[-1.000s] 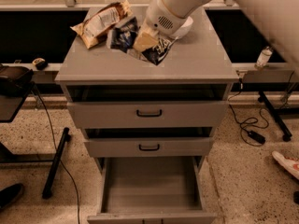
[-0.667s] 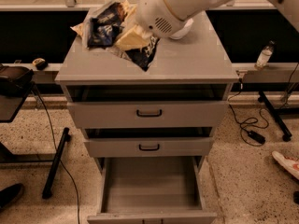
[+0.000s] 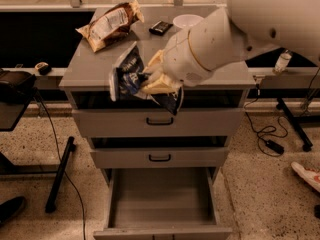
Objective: Place blue chip bag into bottom drawer
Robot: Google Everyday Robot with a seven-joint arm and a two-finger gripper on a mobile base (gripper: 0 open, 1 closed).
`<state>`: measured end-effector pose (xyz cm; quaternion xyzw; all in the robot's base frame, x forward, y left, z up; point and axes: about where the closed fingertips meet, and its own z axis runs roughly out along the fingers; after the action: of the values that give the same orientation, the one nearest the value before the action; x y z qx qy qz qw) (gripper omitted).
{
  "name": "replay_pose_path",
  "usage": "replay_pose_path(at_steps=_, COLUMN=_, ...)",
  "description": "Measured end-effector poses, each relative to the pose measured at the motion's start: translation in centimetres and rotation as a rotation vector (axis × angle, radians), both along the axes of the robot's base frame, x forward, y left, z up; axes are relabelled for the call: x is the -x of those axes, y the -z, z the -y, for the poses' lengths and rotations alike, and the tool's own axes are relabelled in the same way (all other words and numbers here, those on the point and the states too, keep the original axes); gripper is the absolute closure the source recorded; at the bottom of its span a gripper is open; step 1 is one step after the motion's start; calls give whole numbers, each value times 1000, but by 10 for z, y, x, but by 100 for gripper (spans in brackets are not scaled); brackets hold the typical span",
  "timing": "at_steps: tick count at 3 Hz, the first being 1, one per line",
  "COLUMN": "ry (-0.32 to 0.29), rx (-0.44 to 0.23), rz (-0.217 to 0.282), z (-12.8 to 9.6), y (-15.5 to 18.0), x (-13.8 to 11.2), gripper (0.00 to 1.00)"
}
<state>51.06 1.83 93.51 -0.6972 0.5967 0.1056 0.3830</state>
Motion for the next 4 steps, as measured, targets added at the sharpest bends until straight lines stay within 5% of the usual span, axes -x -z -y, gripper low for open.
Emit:
replay_pose_path(at_steps=1, ry=-8, rx=-132, rz=-53, z=-25, y=24, x=0, gripper=100)
replay_pose_path(at_steps=2, ry=87, rx=-262, rz=-161, z=-17, y=108, x=12, gripper=100)
replay_pose_path(at_steps=3, ry=184, rx=-297, rz=-224, z=-8, y=214, x=26, gripper=100)
replay_pose_path(at_steps=4, ry=184, rx=-295, rz=-214, z=-9, y=208, x=24, gripper=100)
